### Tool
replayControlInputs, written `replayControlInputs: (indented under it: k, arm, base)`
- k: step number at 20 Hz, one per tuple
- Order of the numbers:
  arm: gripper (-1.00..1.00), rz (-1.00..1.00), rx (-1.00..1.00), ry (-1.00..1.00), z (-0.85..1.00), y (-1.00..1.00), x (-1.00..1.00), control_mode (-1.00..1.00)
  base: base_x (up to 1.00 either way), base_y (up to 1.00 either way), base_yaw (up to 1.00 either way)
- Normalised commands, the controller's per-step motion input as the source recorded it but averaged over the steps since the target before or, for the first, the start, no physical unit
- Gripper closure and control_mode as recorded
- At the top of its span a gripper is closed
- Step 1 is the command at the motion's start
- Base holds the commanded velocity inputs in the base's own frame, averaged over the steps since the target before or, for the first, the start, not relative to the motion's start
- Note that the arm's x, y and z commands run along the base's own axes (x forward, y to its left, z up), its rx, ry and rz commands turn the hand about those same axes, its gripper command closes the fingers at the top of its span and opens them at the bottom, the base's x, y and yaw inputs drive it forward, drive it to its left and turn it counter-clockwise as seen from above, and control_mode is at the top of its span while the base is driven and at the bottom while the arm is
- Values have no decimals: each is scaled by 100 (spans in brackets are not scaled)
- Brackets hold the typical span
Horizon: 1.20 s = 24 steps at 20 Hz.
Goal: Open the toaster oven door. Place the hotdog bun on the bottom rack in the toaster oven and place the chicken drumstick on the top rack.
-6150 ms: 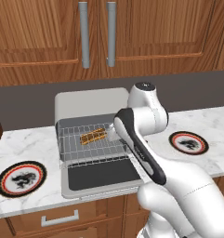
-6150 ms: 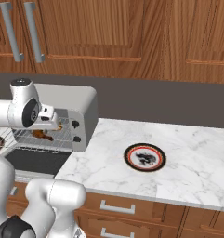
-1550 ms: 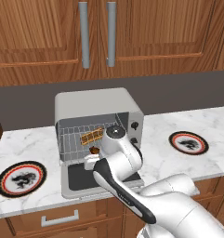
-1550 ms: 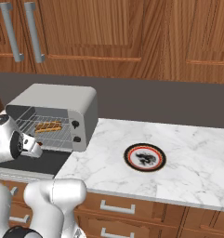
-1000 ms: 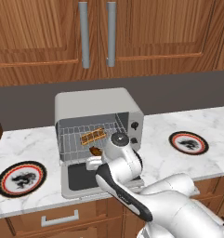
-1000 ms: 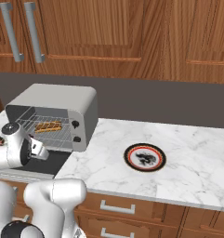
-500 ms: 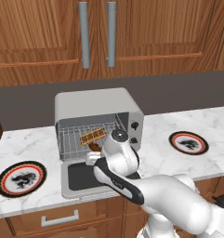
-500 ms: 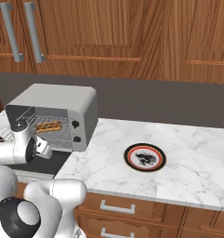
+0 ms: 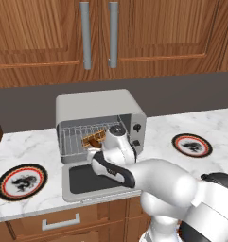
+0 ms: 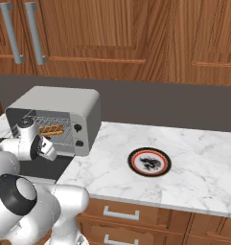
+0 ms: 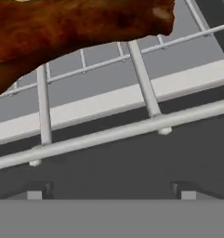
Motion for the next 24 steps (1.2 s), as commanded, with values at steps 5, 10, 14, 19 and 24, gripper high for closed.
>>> replayControlInputs:
  k: [5,10,14,19,24]
  arm:
    - [-100,-17,1,18,6,-1,32,-100]
    - [-100,-15,5,17,4,0,25,-100]
    - [-100,-12,5,16,0,0,18,-100]
    - [-100,-8,3,11,0,0,9,-100]
    - [-100,-7,0,5,-5,5,10,-100]
  base:
    - [0,0,0]
    - [0,0,0]
    - [0,0,0]
    - [0,0,0]
    - [0,0,0]
